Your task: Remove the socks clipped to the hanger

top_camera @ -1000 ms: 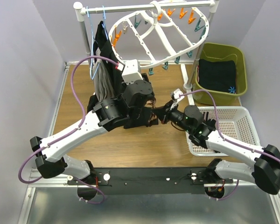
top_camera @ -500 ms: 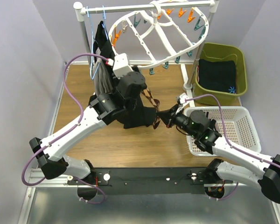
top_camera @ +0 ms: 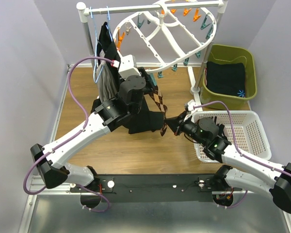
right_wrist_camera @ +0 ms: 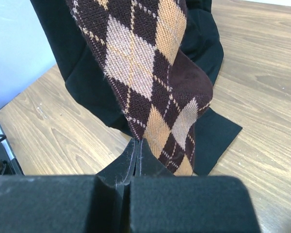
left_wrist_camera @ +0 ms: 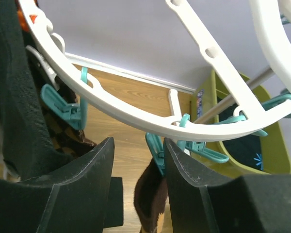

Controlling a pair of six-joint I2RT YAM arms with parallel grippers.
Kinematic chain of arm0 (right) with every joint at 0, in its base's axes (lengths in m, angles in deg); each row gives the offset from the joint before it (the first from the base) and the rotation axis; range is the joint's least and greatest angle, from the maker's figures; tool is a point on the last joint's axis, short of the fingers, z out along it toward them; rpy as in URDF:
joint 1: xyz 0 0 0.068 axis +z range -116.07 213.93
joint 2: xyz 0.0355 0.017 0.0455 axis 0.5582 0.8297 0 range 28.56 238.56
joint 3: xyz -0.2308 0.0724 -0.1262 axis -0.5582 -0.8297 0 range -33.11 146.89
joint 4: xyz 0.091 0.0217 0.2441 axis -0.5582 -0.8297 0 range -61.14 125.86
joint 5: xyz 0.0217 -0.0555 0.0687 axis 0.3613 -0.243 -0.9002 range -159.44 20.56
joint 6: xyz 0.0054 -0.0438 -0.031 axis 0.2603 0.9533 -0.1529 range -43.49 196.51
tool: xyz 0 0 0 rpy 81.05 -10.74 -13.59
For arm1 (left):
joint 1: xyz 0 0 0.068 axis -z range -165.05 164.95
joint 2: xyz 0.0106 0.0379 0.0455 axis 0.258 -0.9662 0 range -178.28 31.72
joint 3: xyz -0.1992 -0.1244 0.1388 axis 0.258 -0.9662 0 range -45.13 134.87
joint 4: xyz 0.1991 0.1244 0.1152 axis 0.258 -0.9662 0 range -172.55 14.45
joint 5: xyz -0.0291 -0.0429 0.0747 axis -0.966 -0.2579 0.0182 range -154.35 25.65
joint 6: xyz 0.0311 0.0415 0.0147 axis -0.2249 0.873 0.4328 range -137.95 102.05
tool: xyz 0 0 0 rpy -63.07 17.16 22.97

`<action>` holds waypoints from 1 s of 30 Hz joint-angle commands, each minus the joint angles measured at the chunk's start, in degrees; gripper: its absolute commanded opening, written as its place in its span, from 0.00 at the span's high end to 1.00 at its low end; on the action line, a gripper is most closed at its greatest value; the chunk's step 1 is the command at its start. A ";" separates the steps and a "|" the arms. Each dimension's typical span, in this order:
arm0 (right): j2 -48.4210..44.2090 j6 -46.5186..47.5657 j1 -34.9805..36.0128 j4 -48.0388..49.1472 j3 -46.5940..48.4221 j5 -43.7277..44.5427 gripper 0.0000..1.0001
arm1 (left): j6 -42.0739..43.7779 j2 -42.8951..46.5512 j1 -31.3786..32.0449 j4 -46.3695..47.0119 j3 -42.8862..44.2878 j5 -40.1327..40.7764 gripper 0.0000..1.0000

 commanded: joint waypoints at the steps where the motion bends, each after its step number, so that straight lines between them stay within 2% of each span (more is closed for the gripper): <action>1: -0.93 0.61 0.51 1.76 -1.52 0.48 0.99 | 2.32 4.25 0.07 6.61 -3.74 -3.24 0.47; 5: -1.10 0.52 0.60 2.20 -2.04 0.39 0.99 | 2.76 8.21 0.07 11.54 -7.43 -5.08 0.47; 11: -1.37 0.52 0.51 2.73 -2.57 0.57 0.99 | 3.03 8.83 0.07 12.69 -7.79 -7.63 0.43; 16: -1.81 0.61 0.51 2.73 -2.57 0.22 0.99 | 3.47 6.90 0.07 12.69 -6.30 -9.57 0.31; 22: -3.04 0.87 0.51 2.56 -3.01 0.31 0.99 | 0.74 3.39 0.07 8.47 -3.66 -8.43 0.30; 30: -3.83 0.87 0.51 2.91 -3.36 0.04 0.99 | 1.71 0.66 -0.55 10.66 -3.57 -9.83 0.32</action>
